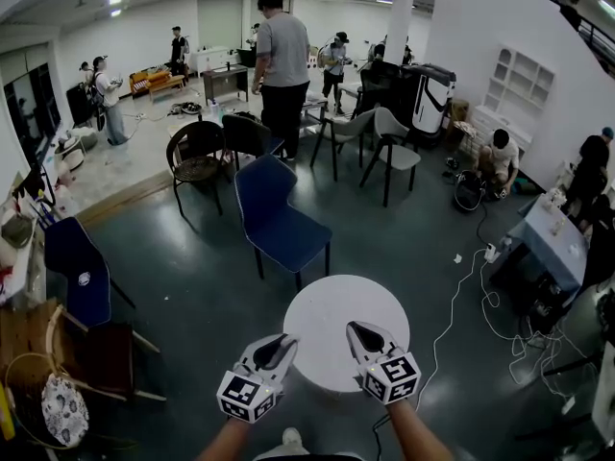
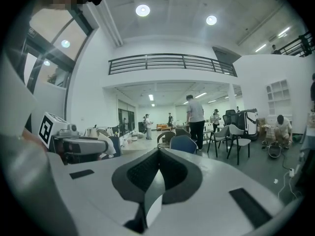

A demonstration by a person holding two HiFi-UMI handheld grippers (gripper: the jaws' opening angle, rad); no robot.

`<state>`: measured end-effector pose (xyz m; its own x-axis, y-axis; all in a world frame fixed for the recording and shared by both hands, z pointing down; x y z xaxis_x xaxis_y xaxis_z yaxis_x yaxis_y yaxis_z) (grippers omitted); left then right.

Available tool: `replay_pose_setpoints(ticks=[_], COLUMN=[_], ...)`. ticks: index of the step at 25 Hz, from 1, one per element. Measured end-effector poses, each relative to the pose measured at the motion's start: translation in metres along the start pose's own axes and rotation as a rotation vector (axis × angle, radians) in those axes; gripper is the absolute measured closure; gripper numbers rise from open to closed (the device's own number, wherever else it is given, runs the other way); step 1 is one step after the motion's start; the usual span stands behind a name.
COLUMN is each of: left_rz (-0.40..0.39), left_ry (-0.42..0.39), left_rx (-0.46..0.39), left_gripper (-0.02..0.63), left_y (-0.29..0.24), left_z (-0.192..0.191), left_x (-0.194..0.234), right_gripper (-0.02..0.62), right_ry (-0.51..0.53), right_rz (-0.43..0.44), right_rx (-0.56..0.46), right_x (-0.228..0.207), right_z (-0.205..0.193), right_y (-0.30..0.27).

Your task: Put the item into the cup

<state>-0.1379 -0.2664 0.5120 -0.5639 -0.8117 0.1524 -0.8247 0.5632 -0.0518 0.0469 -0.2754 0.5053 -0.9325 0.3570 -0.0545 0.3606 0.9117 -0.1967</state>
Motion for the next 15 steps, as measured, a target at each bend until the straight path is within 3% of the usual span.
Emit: replay_pose_setpoints(ticks=[15], left_rz=[-0.008], left_ry=[0.000], left_rx=[0.006], left_gripper=[0.517], left_y=[-0.014], left_z=[0.003], left_x=[0.024], right_gripper=[0.580], right_ry=[-0.035], right_rz=[-0.050], right_rx=[0.017], right_x=[-0.017], right_z=[-0.001], right_y=[-0.026])
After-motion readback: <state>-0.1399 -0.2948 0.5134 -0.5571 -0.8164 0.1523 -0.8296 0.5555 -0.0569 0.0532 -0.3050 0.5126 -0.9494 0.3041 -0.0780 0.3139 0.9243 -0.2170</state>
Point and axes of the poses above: the fingertips, and each gripper's own axes: y backward along the fingers, x to its left, z out of its top, the point moved 5 cm from there along y, backward along the fingers, and after that the axes turned 6 degrees about -z, right-handed, at the moved point
